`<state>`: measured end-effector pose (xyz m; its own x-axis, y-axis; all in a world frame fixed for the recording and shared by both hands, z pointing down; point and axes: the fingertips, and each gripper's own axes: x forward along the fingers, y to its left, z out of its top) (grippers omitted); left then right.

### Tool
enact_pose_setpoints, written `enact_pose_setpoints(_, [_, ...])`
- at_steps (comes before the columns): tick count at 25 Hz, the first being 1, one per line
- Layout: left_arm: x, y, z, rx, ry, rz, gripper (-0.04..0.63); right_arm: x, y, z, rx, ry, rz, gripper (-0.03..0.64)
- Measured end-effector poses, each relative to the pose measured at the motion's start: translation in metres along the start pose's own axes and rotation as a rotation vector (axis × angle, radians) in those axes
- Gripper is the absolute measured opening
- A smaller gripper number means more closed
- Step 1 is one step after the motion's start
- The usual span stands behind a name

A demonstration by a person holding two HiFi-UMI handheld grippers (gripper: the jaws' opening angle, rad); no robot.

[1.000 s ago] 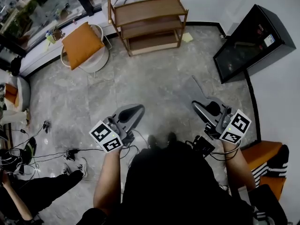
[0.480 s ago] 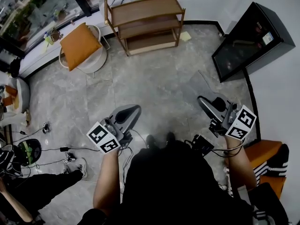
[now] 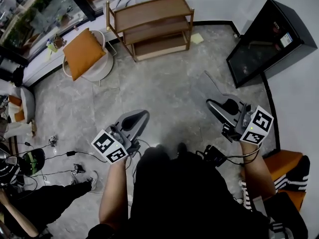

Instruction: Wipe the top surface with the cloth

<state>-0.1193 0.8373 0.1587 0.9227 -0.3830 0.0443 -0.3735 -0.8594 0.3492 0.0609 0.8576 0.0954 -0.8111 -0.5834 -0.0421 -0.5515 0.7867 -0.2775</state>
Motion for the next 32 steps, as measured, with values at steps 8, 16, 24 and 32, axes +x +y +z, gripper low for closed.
enact_pose_setpoints(8, [0.03,0.052,0.006,0.051,0.041,0.003,0.012,0.032,-0.054,0.003,0.027,-0.008,-0.006,0.028])
enact_pose_setpoints(16, [0.053,0.162,0.04,-0.053,0.025,-0.02,0.011,0.124,-0.118,0.014,0.072,0.01,-0.048,0.028])
enact_pose_setpoints(24, [0.048,0.286,0.089,-0.076,-0.054,0.048,0.011,0.234,-0.179,0.036,0.067,0.023,-0.066,0.028])
enact_pose_setpoints(32, [0.084,0.385,0.129,-0.075,-0.049,0.059,0.011,0.315,-0.266,0.053,0.125,0.021,-0.056,0.028])
